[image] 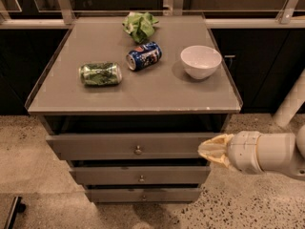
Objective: Open top drawer
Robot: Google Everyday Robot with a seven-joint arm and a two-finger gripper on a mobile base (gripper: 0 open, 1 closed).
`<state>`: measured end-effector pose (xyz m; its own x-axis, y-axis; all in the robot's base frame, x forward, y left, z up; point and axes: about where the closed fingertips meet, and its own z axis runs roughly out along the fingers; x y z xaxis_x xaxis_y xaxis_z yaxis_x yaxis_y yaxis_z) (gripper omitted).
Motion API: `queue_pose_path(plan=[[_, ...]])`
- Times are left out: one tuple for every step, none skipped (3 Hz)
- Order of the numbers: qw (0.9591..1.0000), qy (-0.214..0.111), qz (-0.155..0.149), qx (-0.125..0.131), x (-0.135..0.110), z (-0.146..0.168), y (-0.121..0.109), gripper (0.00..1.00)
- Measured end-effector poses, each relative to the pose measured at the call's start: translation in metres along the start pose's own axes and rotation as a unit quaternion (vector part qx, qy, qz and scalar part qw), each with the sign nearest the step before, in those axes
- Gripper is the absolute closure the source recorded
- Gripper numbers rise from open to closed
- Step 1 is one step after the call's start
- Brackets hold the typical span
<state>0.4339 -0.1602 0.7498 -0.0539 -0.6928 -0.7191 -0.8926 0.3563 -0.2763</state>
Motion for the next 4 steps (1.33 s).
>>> queue_pose_path(plan=[[0.9983,-0.027,0.001,0.052,0.008,0.014,-0.028,1.0],[0.9953,-0.039,0.011,0.089,0.022,0.024,-0.058,1.0],[0.9913,-0.038,0.047,0.117,0.05,0.033,-0.074,1.0],[0.9874,-0.031,0.08,0.133,0.075,0.049,-0.085,1.0]])
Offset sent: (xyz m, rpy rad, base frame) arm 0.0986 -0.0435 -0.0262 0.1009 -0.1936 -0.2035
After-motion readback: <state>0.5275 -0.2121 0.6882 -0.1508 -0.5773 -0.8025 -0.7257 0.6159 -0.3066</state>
